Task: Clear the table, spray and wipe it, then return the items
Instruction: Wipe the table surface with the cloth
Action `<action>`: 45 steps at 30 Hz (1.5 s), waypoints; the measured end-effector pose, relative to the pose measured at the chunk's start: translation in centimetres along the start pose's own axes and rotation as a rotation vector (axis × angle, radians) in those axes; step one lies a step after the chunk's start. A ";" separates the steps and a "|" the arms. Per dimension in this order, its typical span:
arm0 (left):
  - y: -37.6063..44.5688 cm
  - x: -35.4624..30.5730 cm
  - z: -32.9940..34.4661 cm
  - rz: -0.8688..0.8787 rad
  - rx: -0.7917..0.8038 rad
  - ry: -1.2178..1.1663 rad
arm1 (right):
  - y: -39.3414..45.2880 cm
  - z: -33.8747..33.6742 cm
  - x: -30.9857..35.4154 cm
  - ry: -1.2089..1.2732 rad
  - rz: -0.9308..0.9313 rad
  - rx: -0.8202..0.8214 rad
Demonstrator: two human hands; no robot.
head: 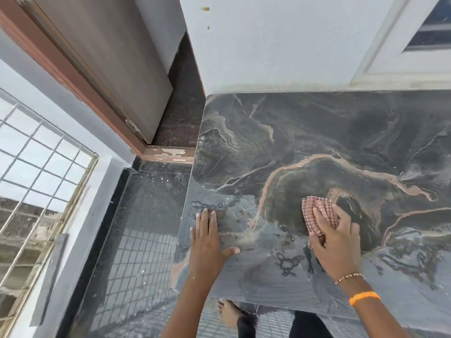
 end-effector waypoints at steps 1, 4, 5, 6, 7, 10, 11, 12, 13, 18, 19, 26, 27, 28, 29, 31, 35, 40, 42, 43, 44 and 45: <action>0.0 0.9 -0.1 0.004 0.000 -0.016 | -0.7 0.2 1.0 -0.020 0.060 -0.037; -0.3 3.3 -0.1 0.007 0.020 -0.045 | -2.1 1.9 6.2 -0.078 0.099 -0.048; -0.5 3.7 0.0 0.011 0.025 -0.032 | -2.3 2.6 8.1 -0.099 0.077 -0.025; -0.6 4.1 0.1 0.023 0.027 -0.018 | -2.2 3.3 10.2 -0.118 0.045 -0.007; -0.6 4.4 0.1 0.038 0.028 -0.010 | -2.0 4.0 12.2 -0.128 0.006 0.005; -0.6 4.8 0.1 0.084 0.027 -0.021 | 0.3 6.4 16.9 -0.111 -0.038 0.086; -0.6 4.9 0.1 0.093 0.027 -0.036 | 1.5 7.2 17.9 -0.111 -0.032 0.114; -0.7 5.0 0.1 0.100 0.028 -0.054 | 2.8 7.8 19.0 -0.119 -0.031 0.125; -0.9 5.2 0.0 0.105 0.028 -0.076 | 4.2 8.3 20.1 -0.128 -0.039 0.129; -2.8 7.7 0.2 0.060 0.025 -0.160 | 9.3 10.4 26.6 -0.157 -0.263 0.200; -3.4 8.4 0.3 0.048 0.029 -0.187 | 9.6 10.8 27.6 -0.155 -0.318 0.222; -5.4 10.5 0.8 0.036 0.127 -0.311 | 2.9 11.3 27.8 -0.078 -0.695 0.320; -5.4 10.5 0.9 0.052 0.146 -0.287 | 1.6 11.2 26.9 -0.071 -0.741 0.347; -5.4 10.4 1.0 0.069 0.159 -0.254 | 0.7 11.0 25.8 -0.069 -0.773 0.370; -5.4 10.3 1.0 0.085 0.168 -0.223 | 0.3 10.6 24.5 -0.075 -0.780 0.382; -5.3 10.2 0.8 0.096 0.175 -0.192 | 0.7 9.4 21.5 -0.103 -0.720 0.352; -5.5 10.5 0.7 0.074 0.177 -0.186 | 3.3 6.2 15.1 -0.184 -0.367 0.192; -5.3 10.9 1.0 0.040 0.172 -0.202 | 1.0 4.4 10.2 -0.205 0.071 0.021; -5.2 11.0 1.0 0.037 0.164 -0.193 | -1.0 5.2 11.4 -0.212 0.171 0.010; -5.1 11.0 1.0 0.032 0.159 -0.184 | -1.9 5.8 12.6 -0.236 0.175 0.018; -5.0 11.0 0.9 0.028 0.155 -0.170 | -2.4 6.3 14.3 -0.245 0.154 0.017; -5.0 11.1 0.9 0.025 0.145 -0.149 | -2.7 6.8 16.2 -0.230 0.111 0.009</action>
Point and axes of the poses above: each hand's wrist, its own y-axis towards the middle knuckle, its own z-axis out of the palm, x = y × z, the point moved 8 cm from there along y, towards the middle knuckle
